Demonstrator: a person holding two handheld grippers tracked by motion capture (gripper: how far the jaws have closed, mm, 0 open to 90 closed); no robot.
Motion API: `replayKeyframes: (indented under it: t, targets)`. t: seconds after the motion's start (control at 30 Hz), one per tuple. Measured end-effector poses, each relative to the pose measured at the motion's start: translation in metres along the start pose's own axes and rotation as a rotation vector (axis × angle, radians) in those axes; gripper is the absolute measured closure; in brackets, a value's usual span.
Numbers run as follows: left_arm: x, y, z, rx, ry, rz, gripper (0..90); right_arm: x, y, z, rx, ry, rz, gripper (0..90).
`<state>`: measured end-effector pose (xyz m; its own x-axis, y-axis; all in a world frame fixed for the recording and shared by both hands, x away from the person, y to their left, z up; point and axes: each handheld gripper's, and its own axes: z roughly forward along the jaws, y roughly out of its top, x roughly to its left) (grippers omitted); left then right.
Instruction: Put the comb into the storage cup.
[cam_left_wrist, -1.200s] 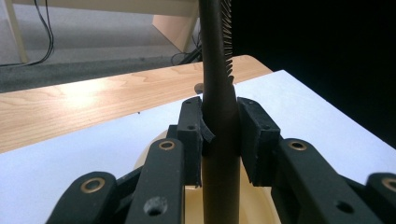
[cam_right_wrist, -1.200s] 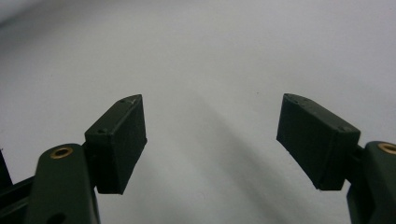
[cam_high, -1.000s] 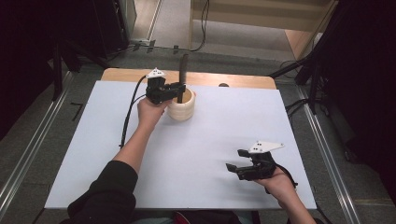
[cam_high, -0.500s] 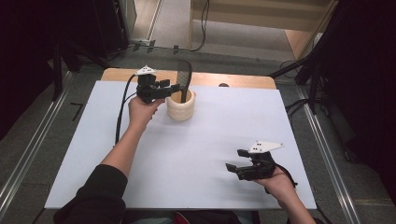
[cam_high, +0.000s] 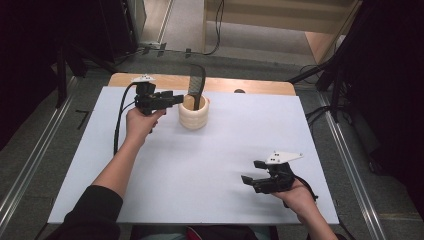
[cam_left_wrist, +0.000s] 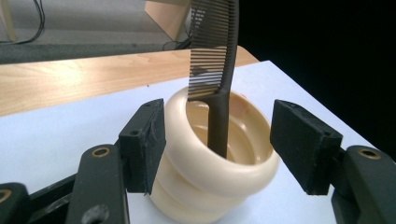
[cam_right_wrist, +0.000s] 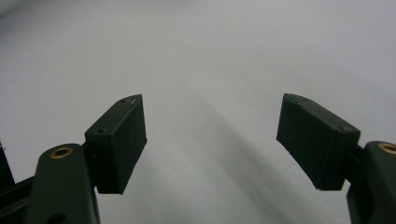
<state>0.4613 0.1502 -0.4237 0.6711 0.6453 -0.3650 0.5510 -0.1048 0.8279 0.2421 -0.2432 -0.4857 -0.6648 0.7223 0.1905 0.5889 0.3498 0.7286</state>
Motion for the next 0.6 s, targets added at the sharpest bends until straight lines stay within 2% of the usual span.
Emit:
replayKeyframes:
  t: [0.07, 0.27, 0.4, 0.6]
  targets:
    - [0.001, -0.004, -0.004, 0.013, -0.012, -0.015, 36.6, 0.000, 0.000, 0.000, 0.001, 0.000, 0.002, 22.2]
    - [0.004, -0.011, -0.007, 0.048, -0.023, -0.019, 35.1, -0.001, 0.000, 0.000, 0.004, 0.001, 0.001, 22.2]
    - [0.005, -0.017, -0.011, 0.064, -0.065, -0.031, 32.4, 0.000, -0.001, 0.001, 0.005, 0.001, 0.003, 22.2]
    - [0.002, -0.023, -0.013, 0.077, -0.066, -0.026, 31.3, -0.001, -0.001, 0.001, 0.006, 0.000, 0.003, 22.2]
